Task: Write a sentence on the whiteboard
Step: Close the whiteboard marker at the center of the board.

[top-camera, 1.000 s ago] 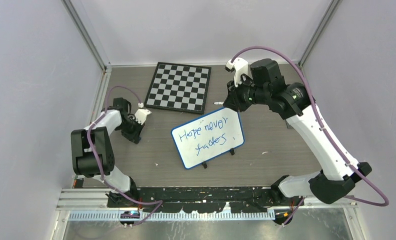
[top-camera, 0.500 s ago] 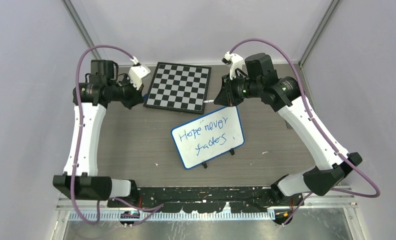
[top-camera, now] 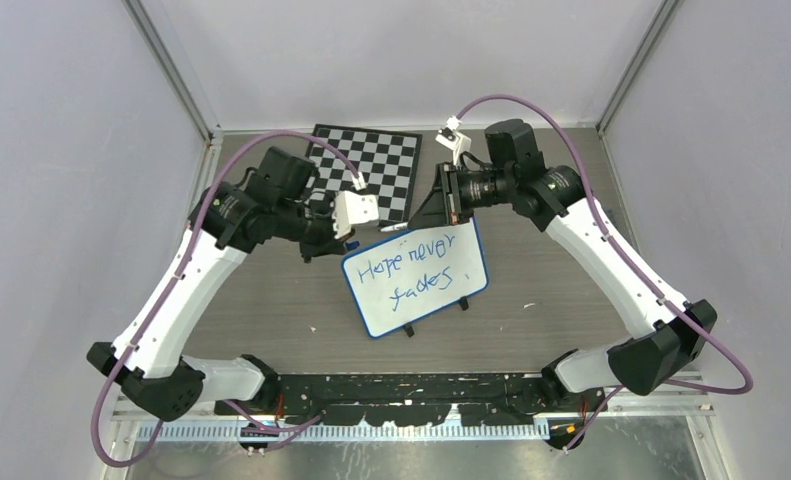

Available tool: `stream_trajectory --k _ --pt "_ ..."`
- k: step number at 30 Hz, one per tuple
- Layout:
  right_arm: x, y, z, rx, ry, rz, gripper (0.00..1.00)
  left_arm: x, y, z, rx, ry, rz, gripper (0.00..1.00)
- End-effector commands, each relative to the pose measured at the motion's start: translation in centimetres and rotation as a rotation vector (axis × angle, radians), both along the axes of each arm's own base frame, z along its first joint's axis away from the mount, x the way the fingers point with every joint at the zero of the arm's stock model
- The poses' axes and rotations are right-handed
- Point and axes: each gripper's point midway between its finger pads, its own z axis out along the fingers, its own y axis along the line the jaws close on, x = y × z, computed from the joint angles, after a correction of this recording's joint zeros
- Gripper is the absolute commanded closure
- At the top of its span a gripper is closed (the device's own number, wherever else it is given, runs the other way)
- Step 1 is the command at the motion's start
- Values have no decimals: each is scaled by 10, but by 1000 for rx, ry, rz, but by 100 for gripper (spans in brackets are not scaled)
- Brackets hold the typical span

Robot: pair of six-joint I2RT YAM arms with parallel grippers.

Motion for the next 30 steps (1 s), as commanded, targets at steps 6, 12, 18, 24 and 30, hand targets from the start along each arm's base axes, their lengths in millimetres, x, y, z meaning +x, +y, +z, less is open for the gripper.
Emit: stream_trajectory --k 6,12,18,24,30 --pt "-18 14 36 183 51 106 100 2 -22 -2 11 -16 -30 100" --pt "-22 17 25 166 67 122 100 0 -29 3 -12 -43 -44 100" --pt "-24 14 20 135 47 118 100 0 -27 4 -8 -52 -37 100" --pt "-27 9 16 111 33 123 100 2 -23 3 6 -70 -33 100" --pt "-28 6 6 71 15 120 100 3 -24 4 -2 -75 -28 100"
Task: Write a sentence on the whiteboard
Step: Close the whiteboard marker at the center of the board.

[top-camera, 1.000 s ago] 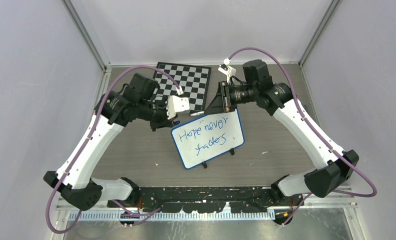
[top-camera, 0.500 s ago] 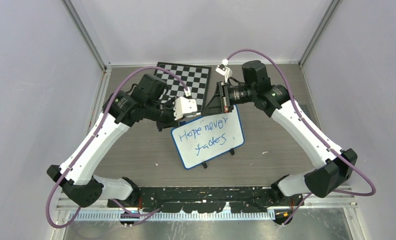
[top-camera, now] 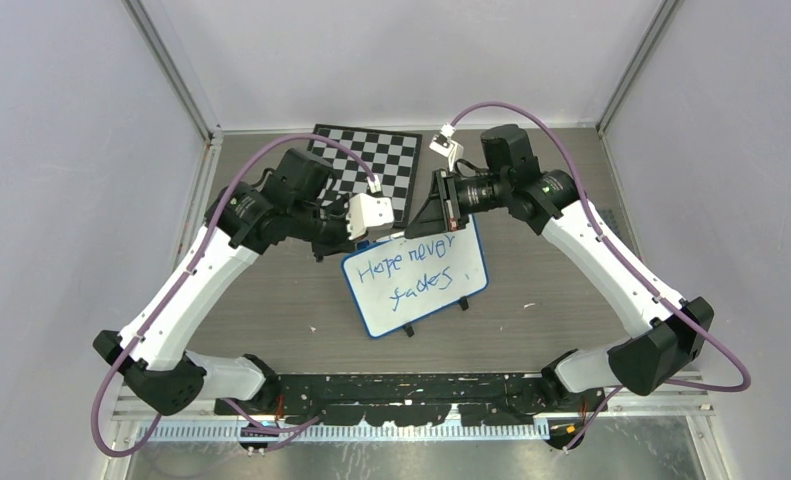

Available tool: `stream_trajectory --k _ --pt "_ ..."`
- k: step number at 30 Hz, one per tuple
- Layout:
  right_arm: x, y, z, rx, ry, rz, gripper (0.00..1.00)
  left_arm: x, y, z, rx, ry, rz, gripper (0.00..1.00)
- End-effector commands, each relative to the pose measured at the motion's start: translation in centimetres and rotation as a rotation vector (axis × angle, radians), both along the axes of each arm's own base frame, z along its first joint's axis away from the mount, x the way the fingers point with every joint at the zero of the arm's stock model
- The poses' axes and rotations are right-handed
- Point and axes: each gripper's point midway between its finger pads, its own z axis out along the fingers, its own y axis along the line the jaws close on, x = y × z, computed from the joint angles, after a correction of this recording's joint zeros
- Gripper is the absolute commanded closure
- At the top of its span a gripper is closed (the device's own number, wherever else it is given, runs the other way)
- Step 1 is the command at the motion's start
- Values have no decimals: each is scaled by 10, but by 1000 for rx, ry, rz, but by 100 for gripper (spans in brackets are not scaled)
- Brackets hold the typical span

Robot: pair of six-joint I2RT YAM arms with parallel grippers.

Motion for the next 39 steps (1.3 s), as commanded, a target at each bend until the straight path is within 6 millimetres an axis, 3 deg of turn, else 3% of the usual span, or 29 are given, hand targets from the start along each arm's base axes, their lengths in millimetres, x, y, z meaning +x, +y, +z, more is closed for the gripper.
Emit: stream_trajectory --k 1,25,39 --pt "-7 -4 6 -7 -66 10 100 0 -3 13 -45 -46 -1 100" --pt "-12 -1 11 3 -74 39 100 -8 -6 -1 12 -28 -53 100" --pt "-13 -2 5 -20 -83 45 100 -6 -11 5 -15 -28 -39 100"
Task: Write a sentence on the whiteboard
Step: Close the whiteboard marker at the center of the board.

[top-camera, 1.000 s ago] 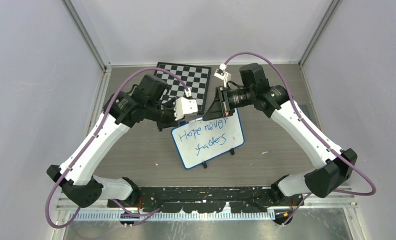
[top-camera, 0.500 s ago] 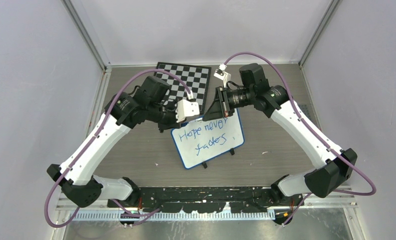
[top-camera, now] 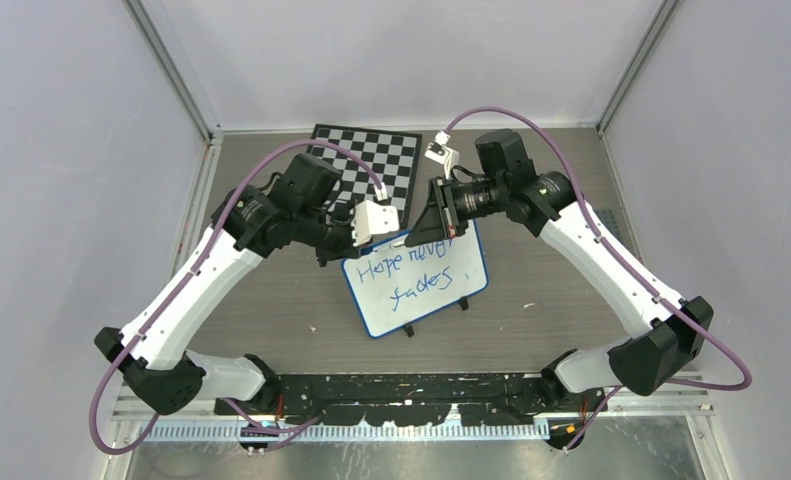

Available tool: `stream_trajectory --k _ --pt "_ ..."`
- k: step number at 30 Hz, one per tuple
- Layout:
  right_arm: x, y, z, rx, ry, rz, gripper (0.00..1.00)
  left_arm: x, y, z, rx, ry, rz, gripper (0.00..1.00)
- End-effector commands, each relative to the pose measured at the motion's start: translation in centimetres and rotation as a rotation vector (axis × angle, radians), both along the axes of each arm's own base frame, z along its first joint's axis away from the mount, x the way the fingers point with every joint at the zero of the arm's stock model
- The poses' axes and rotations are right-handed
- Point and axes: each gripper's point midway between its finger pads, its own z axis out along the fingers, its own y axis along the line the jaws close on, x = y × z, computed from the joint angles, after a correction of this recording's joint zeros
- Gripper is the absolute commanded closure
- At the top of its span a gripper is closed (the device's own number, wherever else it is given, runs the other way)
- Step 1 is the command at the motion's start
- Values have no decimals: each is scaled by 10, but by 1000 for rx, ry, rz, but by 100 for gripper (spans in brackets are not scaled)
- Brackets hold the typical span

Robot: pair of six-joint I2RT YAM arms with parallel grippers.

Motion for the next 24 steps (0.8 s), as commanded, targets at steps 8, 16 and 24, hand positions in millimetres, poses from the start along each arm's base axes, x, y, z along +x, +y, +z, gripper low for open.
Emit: stream_trajectory --k 8,16,24 --pt "-4 2 21 35 -70 23 100 -3 -7 8 -25 -8 -29 100" --pt "-4 2 18 31 -65 22 100 -6 -10 9 -30 -9 -45 100" --pt "-1 5 15 23 -68 17 100 -13 -21 17 -66 12 -65 100"
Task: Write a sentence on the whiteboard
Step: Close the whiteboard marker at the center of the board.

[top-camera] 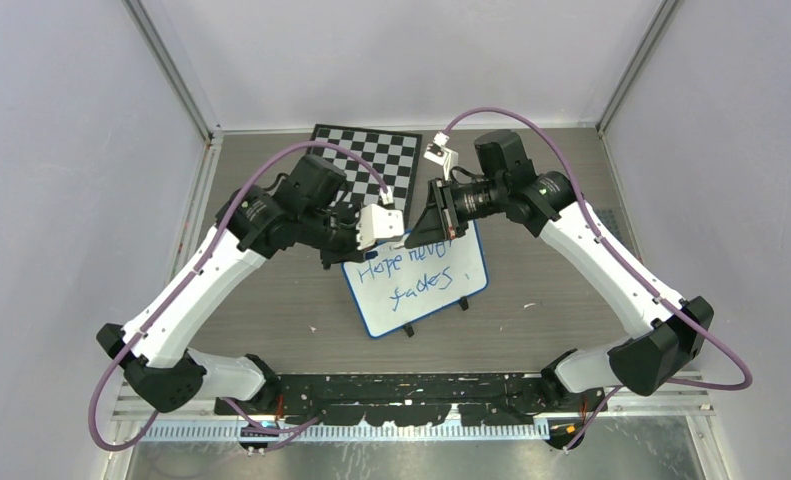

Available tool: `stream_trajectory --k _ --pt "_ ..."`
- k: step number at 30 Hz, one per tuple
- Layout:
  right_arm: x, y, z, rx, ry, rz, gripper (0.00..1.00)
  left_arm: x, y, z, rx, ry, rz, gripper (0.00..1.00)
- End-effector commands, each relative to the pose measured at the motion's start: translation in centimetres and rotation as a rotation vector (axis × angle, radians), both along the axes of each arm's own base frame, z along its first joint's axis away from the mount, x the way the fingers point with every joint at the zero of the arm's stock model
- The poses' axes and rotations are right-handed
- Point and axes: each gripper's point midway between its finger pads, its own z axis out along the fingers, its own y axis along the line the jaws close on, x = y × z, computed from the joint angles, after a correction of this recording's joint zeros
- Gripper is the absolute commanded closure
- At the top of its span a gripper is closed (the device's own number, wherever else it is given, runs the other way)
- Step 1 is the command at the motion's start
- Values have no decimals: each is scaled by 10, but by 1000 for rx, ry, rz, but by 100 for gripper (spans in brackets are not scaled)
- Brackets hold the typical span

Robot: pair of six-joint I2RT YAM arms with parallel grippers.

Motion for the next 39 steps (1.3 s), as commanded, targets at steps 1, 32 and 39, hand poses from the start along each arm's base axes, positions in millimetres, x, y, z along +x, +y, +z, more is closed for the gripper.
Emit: stream_trajectory --k 1,32,39 --pt "3 4 16 30 -64 4 100 -5 -13 18 -64 1 -26 100" --pt "-14 26 -2 4 -29 76 100 -3 -97 98 -402 66 -39 100" --pt "-23 32 -5 -9 -42 115 100 -3 -111 111 -445 56 -76 100"
